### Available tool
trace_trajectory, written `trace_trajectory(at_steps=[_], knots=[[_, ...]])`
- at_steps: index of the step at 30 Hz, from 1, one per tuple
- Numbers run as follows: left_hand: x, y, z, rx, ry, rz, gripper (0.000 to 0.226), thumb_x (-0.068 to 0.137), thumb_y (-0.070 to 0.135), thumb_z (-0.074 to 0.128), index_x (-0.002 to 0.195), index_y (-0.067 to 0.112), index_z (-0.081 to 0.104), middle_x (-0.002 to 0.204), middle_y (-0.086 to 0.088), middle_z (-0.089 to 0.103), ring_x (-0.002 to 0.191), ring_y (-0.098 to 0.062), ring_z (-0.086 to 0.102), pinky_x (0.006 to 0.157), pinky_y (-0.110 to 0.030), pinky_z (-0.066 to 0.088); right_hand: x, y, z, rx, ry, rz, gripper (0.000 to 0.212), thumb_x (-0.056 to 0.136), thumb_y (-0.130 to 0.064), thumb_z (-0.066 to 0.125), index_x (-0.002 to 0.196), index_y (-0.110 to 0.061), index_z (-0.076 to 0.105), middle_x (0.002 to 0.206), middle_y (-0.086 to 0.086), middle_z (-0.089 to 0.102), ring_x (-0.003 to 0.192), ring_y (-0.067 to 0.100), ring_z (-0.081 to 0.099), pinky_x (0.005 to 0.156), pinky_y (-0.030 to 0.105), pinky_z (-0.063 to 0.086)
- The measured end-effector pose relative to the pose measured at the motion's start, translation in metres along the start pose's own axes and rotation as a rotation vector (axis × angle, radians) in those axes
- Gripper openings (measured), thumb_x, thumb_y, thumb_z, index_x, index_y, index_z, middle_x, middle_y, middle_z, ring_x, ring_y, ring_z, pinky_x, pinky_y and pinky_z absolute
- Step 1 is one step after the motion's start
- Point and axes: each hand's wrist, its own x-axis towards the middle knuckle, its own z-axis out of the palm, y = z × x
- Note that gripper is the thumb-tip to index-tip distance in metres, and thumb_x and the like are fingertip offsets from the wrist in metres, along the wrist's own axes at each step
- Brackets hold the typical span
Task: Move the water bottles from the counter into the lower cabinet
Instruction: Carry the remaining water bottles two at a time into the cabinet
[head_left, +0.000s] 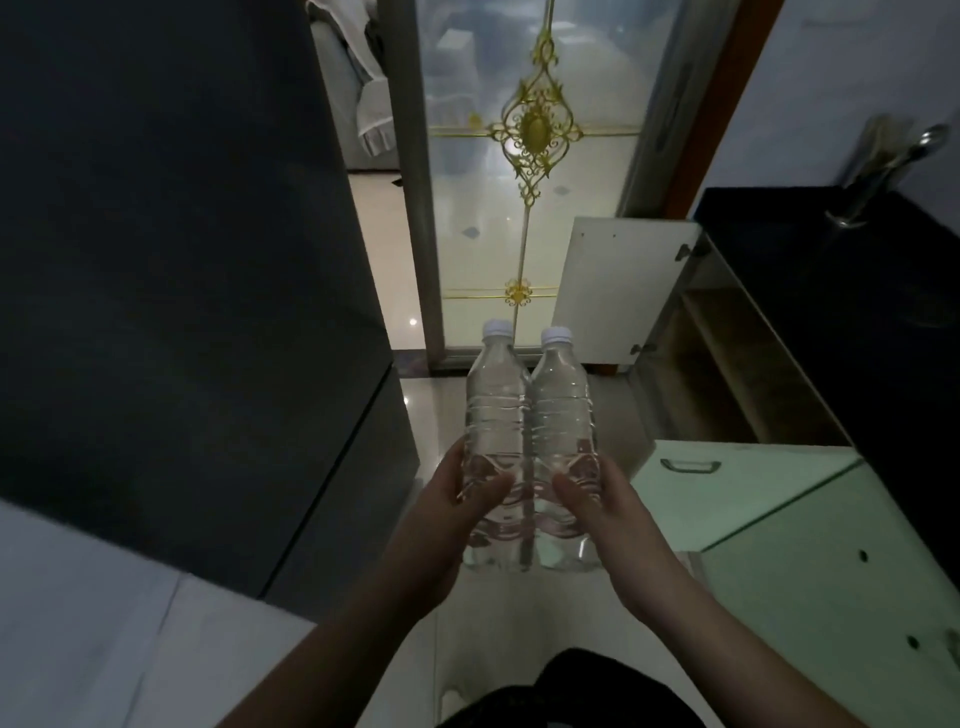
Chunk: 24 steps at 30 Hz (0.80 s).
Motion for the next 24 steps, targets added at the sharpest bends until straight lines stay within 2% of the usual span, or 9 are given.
trace_trajectory(at_steps=[4,7,9,11,13,16,21,24], knots=[[0.045,0.014,-0.009,0.01,-0.047,-0.032,0.052,0.085,0.031,0.07,0.133,0.031,0.05,0.123,0.0,0.069,0.11,-0.019,0.067,0.09,-0.043,0.053,0.037,-0.004,0.0,-0.003,0.06,0.023,0.031,0.088,-0.034,0.065,0.118,-0.029,0.059,0.11,-0.008,0.071,0.102,0.008,0.067,0.083,0.026,0.051],[0.087,0.025,-0.01,0.008,-0.096,-0.045,0.055,0.082,0.026,0.074,0.132,0.03,0.051,0.119,0.002,0.071,0.109,-0.02,0.068,0.089,-0.043,0.054,0.072,-0.006,-0.007,0.001,0.094,0.034,0.031,0.087,-0.039,0.064,0.117,-0.03,0.06,0.11,-0.007,0.071,0.103,0.009,0.067,0.09,0.036,0.052],[0.121,0.032,-0.011,0.026,-0.159,-0.061,0.067,0.076,0.02,0.079,0.134,0.028,0.047,0.122,-0.004,0.069,0.111,-0.025,0.067,0.089,-0.042,0.055,0.1,-0.007,-0.016,0.029,0.107,0.032,0.036,0.086,-0.042,0.065,0.119,-0.03,0.059,0.112,-0.006,0.07,0.105,0.011,0.066,0.091,0.037,0.052],[0.158,0.04,-0.01,0.053,-0.232,-0.083,0.078,0.071,0.017,0.081,0.138,0.026,0.043,0.126,-0.01,0.066,0.114,-0.031,0.065,0.094,-0.048,0.053,0.129,-0.009,-0.026,0.05,0.116,0.028,0.041,0.085,-0.044,0.065,0.123,-0.029,0.057,0.114,-0.008,0.069,0.107,0.012,0.066,0.09,0.034,0.051],[0.198,0.047,-0.006,0.071,-0.267,-0.107,0.08,0.071,0.013,0.082,0.139,0.026,0.042,0.125,-0.012,0.066,0.114,-0.033,0.065,0.096,-0.05,0.052,0.16,-0.008,-0.04,0.041,0.133,0.015,0.045,0.084,-0.044,0.065,0.126,-0.031,0.053,0.115,-0.012,0.068,0.107,0.008,0.065,0.088,0.031,0.051],[0.259,0.062,0.001,0.099,-0.301,-0.123,0.079,0.071,0.015,0.081,0.138,0.028,0.042,0.125,-0.009,0.066,0.114,-0.03,0.065,0.093,-0.044,0.053,0.208,-0.011,-0.059,0.058,0.138,0.014,0.049,0.085,-0.039,0.068,0.13,-0.036,0.048,0.119,-0.015,0.066,0.109,0.004,0.063,0.087,0.027,0.051],[0.346,0.088,0.023,0.208,-0.377,-0.125,0.074,0.078,0.012,0.076,0.141,0.023,0.04,0.128,-0.011,0.064,0.115,-0.03,0.064,0.094,-0.046,0.053,0.274,-0.025,-0.093,0.129,0.161,0.031,0.054,0.084,-0.039,0.069,0.13,-0.046,0.041,0.116,-0.029,0.063,0.107,-0.004,0.061,0.076,0.014,0.052],[0.392,0.099,0.041,0.255,-0.429,-0.133,0.072,0.078,0.011,0.074,0.14,0.026,0.042,0.125,-0.007,0.067,0.113,-0.027,0.066,0.089,-0.039,0.056,0.304,-0.034,-0.115,0.152,0.208,0.046,0.054,0.088,-0.03,0.068,0.131,-0.046,0.04,0.115,-0.033,0.062,0.107,-0.009,0.059,0.08,0.013,0.051]])
